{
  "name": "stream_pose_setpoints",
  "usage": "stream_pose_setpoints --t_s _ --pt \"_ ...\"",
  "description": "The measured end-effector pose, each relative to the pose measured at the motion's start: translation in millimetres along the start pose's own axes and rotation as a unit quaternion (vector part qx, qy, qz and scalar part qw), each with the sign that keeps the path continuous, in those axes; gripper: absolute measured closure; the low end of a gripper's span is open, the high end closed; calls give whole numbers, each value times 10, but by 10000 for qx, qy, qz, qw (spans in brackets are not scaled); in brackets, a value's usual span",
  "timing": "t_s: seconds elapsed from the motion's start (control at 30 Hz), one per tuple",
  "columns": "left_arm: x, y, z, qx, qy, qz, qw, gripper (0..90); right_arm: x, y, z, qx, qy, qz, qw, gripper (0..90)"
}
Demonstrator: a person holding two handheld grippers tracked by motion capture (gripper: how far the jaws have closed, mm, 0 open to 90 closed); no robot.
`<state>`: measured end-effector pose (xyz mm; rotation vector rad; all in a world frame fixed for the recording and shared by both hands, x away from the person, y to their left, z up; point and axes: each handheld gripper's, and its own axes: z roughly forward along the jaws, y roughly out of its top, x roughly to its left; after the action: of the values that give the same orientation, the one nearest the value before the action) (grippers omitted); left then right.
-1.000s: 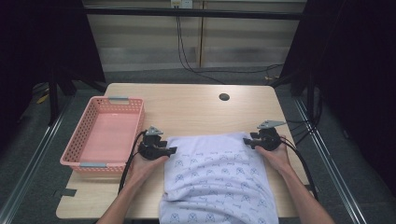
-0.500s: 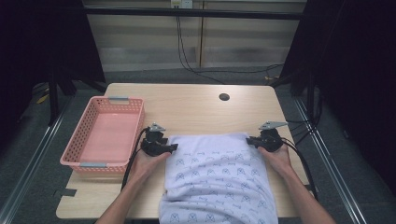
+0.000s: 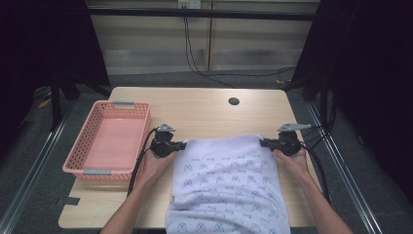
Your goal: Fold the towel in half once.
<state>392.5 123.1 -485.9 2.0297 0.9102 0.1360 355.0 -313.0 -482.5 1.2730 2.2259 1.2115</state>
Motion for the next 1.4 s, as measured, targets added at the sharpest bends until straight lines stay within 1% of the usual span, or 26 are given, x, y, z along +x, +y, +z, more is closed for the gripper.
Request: stream_pose_setpoints --t_s 0.03,0.07,0.1,0.13,0.17,0.23,0.3,0.37,0.43,0.53,0.63,0.7,0.8,0.87,0.93,1.0,1.07,1.1,1.17,1.2,1.23,1.27,1.3,1.33,1.37,1.4 --pt "-26 35 -47 -99 -58 -19 9999 869 -7 48 -73 -132 -12 20 9999 851" --pt "-64 103 -134 -221 -125 32 9997 869 -19 83 -118 -218 -13 52 9997 851" --pt "-90 145 -190 -302 -119 102 9994 869 -41 149 -193 -406 27 116 9991 851" --pt "-117 213 -281 -452 -134 144 9988 869 -52 190 -239 -522 56 143 9985 851" --pt "-122 256 -332 -530 -183 133 9983 869 -58 266 -311 -684 82 131 9975 851" --pt "-116 402 -480 -709 -100 247 9971 869 -62 377 -408 -839 61 110 9964 852" --pt "-85 517 -577 -906 -101 214 9956 869 -70 528 -523 -1017 61 64 9948 852" --pt "-53 653 -658 -1063 -78 212 9941 870 -70 663 -602 -1118 63 14 9937 852" --pt "-39 807 -704 -1222 -38 256 9922 870 -69 792 -648 -1164 7 -37 9932 852" --pt "-5 991 -725 -1362 -8 256 9904 871 -108 945 -662 -1223 -83 -53 9924 851" --pt "28 1137 -728 -1401 41 301 9897 870 -175 1091 -663 -1263 -169 -18 9919 852" --pt "66 1246 -737 -1478 37 271 9886 871 -213 1176 -663 -1256 -213 -38 9918 852" --pt "102 1430 -755 -1532 128 311 9876 871 -266 1335 -665 -1259 -293 -58 9916 853" --pt "100 1557 -784 -1601 146 345 9864 872 -290 1444 -676 -1268 -366 -85 9912 854" --pt "94 1647 -810 -1672 122 365 9852 871 -316 1529 -701 -1341 -411 -44 9901 855" --pt "79 1769 -852 -1765 127 433 9833 871 -342 1584 -724 -1433 -459 13 9886 856" --pt "65 1845 -875 -1783 152 541 9824 871 -369 1638 -753 -1501 -487 16 9875 856" --pt "60 1866 -871 -1813 111 496 9821 871 -384 1657 -769 -1547 -491 74 9867 859" --pt "49 1841 -843 -1764 111 490 9830 871 -387 1657 -783 -1593 -523 108 9858 865" --pt "34 1798 -809 -1692 112 509 9842 871 -385 1637 -780 -1583 -490 117 9861 866" --pt "25 1740 -771 -1599 114 557 9855 871 -372 1599 -768 -1543 -471 118 9868 866" --pt "22 1656 -728 -1497 94 534 9872 871 -362 1548 -756 -1466 -442 86 9882 867" --pt "16 1584 -699 -1443 56 490 9883 871 -349 1469 -744 -1383 -406 60 9895 867" --pt "2 1513 -684 -1400 -6 497 9889 871 -340 1401 -739 -1324 -384 67 9904 867" --pt "-14 1459 -676 -1415 -6 504 9887 871 -327 1332 -741 -1285 -343 53 9911 867" --pt "-45 1377 -674 -1347 -43 486 9897 871 -315 1278 -747 -1263 -319 71 9914 867"
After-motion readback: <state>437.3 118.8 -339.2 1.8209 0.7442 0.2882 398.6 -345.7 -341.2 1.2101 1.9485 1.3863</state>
